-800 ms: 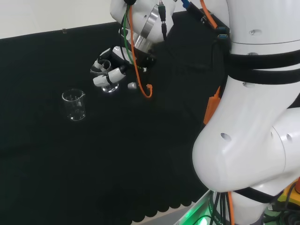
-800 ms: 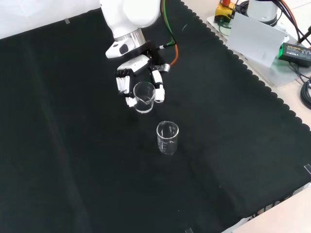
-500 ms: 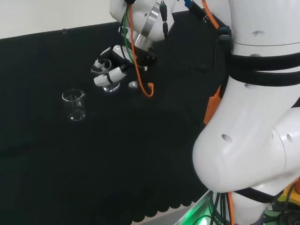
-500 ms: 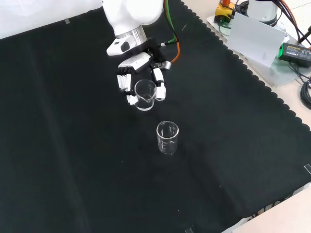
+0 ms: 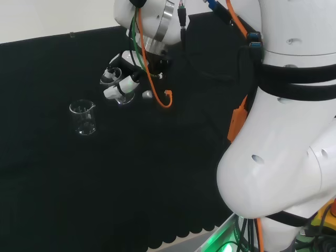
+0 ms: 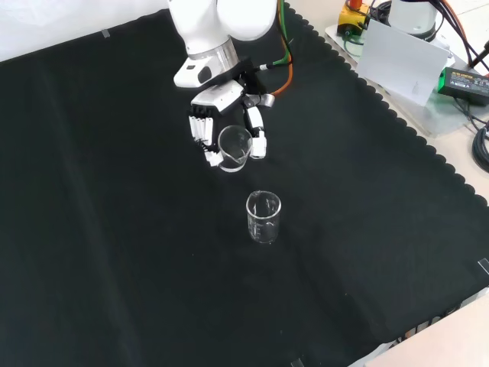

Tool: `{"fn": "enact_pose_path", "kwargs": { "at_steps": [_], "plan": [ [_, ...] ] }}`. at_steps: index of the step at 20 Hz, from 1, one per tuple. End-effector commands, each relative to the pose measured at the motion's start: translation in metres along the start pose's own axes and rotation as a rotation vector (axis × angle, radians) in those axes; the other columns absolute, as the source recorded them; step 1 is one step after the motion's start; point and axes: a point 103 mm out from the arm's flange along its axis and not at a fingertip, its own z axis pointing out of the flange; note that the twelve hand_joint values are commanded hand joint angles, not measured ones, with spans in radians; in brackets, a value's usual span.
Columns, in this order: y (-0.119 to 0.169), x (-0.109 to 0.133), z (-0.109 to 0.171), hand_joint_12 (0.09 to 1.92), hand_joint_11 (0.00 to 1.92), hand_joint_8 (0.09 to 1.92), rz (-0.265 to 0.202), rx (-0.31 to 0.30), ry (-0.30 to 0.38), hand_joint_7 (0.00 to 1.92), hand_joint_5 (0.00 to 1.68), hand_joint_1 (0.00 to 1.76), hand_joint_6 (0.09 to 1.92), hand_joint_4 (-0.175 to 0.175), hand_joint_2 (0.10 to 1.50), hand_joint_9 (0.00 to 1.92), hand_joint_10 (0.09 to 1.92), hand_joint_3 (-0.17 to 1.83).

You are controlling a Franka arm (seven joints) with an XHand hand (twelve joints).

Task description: Pour the water from the handheld beaker into the one on the table.

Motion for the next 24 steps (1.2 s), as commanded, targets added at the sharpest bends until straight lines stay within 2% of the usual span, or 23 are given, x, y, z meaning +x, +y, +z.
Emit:
{"fn": "enact_pose_path", "kwargs": {
  "at_steps": [1, 6, 16, 24],
  "plan": [
    [-0.002, 0.014, -0.004, 0.83, 1.24, 0.09, 0.002, 0.033, -0.104, 1.74, 1.43, 1.14, 0.33, 0.175, 0.67, 1.64, 0.09, 0.53],
    [0.005, 0.026, -0.001, 0.83, 1.24, 0.09, 0.016, 0.085, -0.177, 1.75, 1.43, 1.14, 0.33, 0.175, 0.67, 1.64, 0.09, 0.53],
    [0.013, 0.043, 0.002, 0.83, 1.26, 0.09, 0.025, 0.143, -0.298, 1.75, 1.43, 1.15, 0.33, 0.175, 0.67, 1.65, 0.09, 0.54],
    [0.02, 0.051, 0.005, 0.83, 1.26, 0.09, 0.062, 0.205, -0.383, 1.75, 1.43, 1.15, 0.33, 0.175, 0.67, 1.65, 0.09, 0.54]
  ]
}}
